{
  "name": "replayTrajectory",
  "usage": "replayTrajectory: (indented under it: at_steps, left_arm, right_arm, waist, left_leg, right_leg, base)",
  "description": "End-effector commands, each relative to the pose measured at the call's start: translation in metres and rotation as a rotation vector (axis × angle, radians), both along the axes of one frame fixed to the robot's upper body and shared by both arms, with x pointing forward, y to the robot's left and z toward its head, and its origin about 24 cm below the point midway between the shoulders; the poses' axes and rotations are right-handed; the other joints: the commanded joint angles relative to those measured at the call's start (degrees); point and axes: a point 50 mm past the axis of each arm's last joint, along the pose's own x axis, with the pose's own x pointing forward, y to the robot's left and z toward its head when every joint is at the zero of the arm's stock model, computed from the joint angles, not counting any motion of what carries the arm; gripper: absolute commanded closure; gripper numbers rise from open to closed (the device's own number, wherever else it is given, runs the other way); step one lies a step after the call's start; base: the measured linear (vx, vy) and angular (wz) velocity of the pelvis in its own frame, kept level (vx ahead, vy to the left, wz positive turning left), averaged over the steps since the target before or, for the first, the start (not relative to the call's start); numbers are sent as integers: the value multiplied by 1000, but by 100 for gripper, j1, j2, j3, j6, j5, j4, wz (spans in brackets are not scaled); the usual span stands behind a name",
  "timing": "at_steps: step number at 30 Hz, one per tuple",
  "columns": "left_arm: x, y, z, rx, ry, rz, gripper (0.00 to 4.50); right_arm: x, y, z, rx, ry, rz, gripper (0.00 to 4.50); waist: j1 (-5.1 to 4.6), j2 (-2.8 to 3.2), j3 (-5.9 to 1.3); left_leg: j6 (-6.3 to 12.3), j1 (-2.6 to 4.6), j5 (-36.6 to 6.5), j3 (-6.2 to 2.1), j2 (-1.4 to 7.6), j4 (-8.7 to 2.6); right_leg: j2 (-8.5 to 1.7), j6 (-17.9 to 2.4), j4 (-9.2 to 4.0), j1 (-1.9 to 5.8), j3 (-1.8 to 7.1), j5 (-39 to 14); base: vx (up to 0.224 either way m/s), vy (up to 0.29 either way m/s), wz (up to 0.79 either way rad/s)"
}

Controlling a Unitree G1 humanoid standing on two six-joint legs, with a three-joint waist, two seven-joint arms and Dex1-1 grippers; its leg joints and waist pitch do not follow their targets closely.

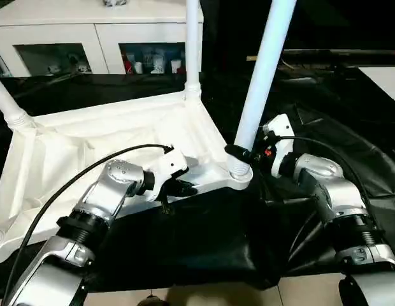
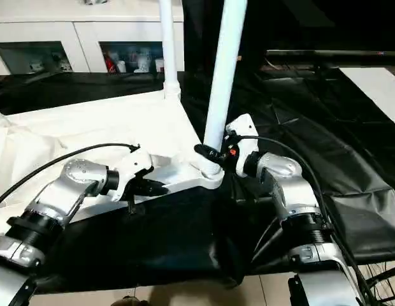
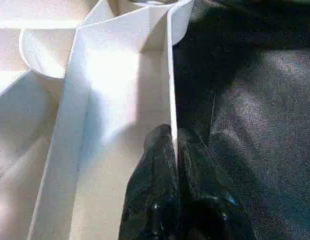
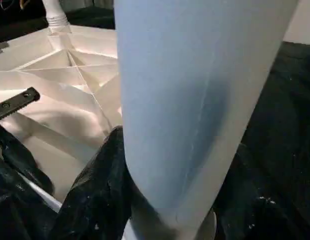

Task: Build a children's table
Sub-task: Rotate leg to tighten

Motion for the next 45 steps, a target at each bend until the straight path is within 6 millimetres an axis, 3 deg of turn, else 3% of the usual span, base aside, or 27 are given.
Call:
replayTrajectory:
  at_steps: [1,8,27,32,36,43,45]
  left_arm:
    - [-6,-6,-8,15,37,-22,450]
    - [-5,-4,-7,10,43,-20,450]
    - [-2,-5,-5,-30,41,1,450]
    - [-2,-5,-5,-46,38,15,450]
    - [-3,-6,-5,-69,40,27,450]
    - [-3,-5,-4,-90,42,43,450]
    - [-2,-5,-3,-92,40,48,450]
  right_arm:
    - [-1,-2,6,-5,-11,8,265]
    - [-6,-4,-15,-90,82,29,265]
    - [-10,-18,-11,-130,161,78,265]
    - [-9,-15,-13,-98,166,59,265]
    - [-3,-18,-23,37,199,-62,265]
    - [-10,-24,-44,133,259,-156,265]
    - [-14,-25,-50,149,270,-164,265]
  waist:
    - [-12,-11,-393]
    - [-5,1,-392]
    - [23,-32,-401]
    - [27,-33,-400]
    - [11,-33,-389]
    - [-26,-3,-354]
    - [-27,59,-340]
  left_leg:
    - [299,165,-476,-38,192,-378]
    - [235,170,-606,-40,191,-384]
    - [348,161,-464,-34,188,-354]
    - [365,163,-425,-35,189,-354]
    - [328,160,-522,-32,187,-365]
    - [228,172,-792,-39,193,-405]
    - [175,179,-877,-46,195,-414]
  right_leg:
    - [-313,-1580,-322,291,180,598]
    - [-319,-1573,-340,291,179,437]
    - [-320,-1611,-325,304,178,530]
    - [-317,-1611,-320,295,172,521]
    - [-331,-1645,-336,287,177,370]
    - [-327,-1573,-385,277,174,20]
    - [-329,-1549,-394,263,177,-27]
  base:
    - [0,0,0]
    - [0,0,0]
    - [0,0,0]
    - [0,0,0]
    - [0,0,0]
    - [0,0,0]
    - [0,0,0]
